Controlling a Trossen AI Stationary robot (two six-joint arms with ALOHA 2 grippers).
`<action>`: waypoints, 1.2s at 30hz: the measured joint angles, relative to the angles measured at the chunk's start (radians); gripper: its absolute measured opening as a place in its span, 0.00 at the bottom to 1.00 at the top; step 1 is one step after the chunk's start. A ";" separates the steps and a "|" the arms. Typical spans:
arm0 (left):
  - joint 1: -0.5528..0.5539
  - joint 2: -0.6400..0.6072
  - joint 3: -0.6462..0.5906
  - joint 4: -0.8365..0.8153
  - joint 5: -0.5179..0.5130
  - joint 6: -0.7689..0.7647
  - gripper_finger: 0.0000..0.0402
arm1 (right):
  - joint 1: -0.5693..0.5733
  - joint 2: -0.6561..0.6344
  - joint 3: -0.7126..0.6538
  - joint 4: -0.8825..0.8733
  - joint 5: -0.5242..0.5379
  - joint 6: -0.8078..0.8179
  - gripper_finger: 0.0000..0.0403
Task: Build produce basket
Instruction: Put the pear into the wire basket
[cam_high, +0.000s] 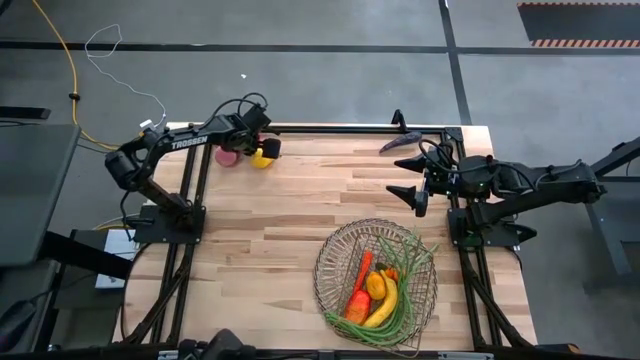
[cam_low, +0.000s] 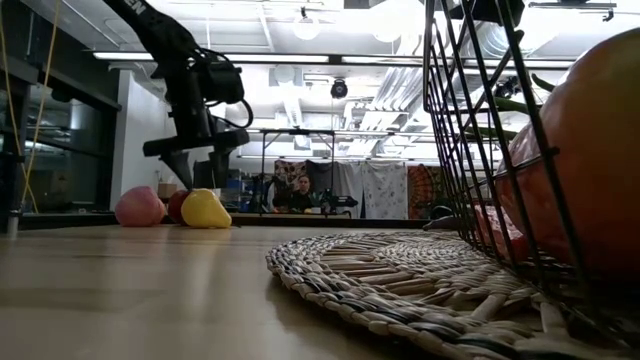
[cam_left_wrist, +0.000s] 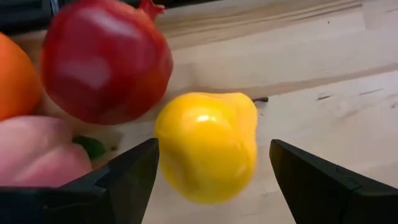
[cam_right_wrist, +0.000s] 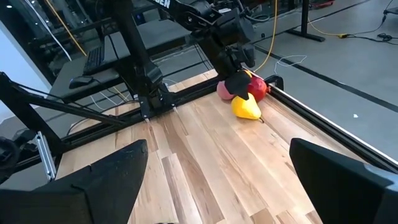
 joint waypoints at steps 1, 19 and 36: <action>-0.002 0.002 0.000 0.000 0.001 -0.017 0.73 | 0.000 0.000 0.000 0.000 0.000 0.000 0.95; -0.056 0.031 -0.002 -0.023 -0.068 -0.212 0.73 | 0.000 0.000 0.000 -0.002 0.000 0.000 0.95; -0.067 0.097 0.001 -0.023 -0.070 -0.314 0.73 | 0.000 0.000 0.000 -0.002 0.000 -0.008 0.95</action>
